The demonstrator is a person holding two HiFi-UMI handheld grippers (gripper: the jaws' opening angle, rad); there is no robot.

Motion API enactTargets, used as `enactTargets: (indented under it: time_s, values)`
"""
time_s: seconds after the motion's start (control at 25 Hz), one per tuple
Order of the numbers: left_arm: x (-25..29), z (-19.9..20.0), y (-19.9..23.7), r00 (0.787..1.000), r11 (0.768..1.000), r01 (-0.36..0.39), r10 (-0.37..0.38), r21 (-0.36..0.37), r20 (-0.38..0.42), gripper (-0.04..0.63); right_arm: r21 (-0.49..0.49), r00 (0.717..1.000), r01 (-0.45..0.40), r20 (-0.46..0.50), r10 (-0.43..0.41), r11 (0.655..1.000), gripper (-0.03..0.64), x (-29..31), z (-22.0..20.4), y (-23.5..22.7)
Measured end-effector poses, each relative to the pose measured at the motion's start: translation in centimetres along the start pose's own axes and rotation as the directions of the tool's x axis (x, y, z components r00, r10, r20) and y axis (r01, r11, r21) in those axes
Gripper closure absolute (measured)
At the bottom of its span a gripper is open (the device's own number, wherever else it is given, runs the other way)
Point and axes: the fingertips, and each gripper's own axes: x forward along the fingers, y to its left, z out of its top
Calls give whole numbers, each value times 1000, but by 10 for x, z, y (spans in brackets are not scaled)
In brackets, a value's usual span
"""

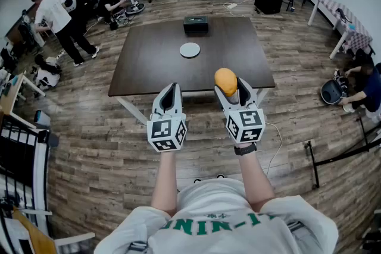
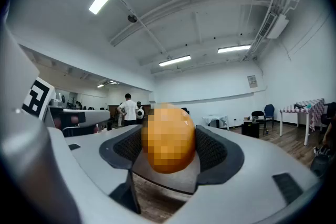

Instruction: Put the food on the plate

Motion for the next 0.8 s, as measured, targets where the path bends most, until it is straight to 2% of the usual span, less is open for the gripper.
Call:
enactTargets:
  time_s: [0.16, 0.32, 0.48, 0.8]
  values:
    - [-1, 1, -12, 1000, 1000, 19, -18, -18, 3, 586, -2, 1000, -22, 2, 22, 1000, 298, -3, 3, -1]
    - [1, -4, -16, 1000, 1000, -13, 13, -1, -24, 585, 3, 998, -58, -4, 58, 998, 298, -5, 3, -4]
    - [2, -6, -24, 999, 999, -31, 31, -19, -32, 584, 7, 997, -80, -7, 80, 997, 298, -10, 4, -9]
    - [3, -24, -41, 997, 999, -44, 43, -26, -68, 584, 83, 996, -85, 1, 86, 993, 297, -18, -11, -25]
